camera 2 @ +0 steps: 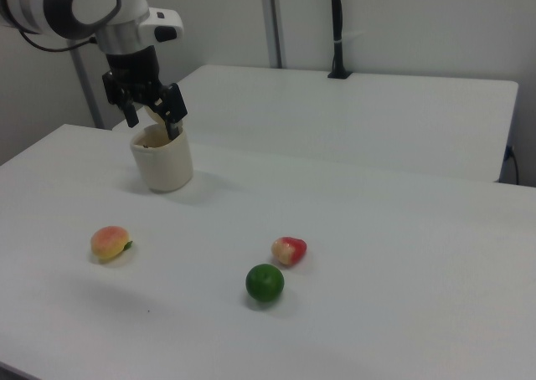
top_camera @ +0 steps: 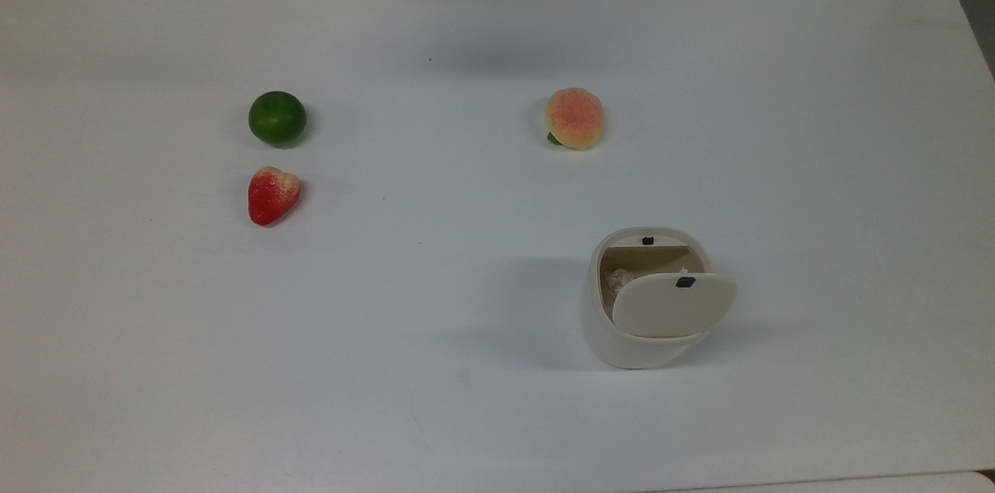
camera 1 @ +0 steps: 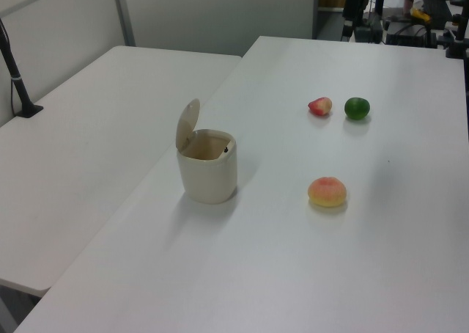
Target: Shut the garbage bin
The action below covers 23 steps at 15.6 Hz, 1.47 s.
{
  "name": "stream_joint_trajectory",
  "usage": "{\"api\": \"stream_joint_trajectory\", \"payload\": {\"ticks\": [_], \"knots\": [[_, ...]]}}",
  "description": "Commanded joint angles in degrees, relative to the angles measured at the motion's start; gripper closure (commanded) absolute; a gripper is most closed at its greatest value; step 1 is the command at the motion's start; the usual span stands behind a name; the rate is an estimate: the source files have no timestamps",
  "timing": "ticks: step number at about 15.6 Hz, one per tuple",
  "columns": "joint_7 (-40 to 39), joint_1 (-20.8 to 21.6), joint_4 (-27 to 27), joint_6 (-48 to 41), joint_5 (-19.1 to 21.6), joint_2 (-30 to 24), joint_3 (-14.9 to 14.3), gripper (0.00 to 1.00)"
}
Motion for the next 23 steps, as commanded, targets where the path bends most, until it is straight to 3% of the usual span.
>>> {"api": "stream_joint_trajectory", "payload": {"ticks": [1,21,23], "knots": [[-0.72,0.29,-1.0,1.04,0.16,-0.95,-0.46,0.0],[-1.6,0.2,-1.18,2.35,0.86,-0.52,-0.37,0.0],[-2.83,0.12,-1.18,2.36,0.86,-0.51,-0.37,0.11]]}}
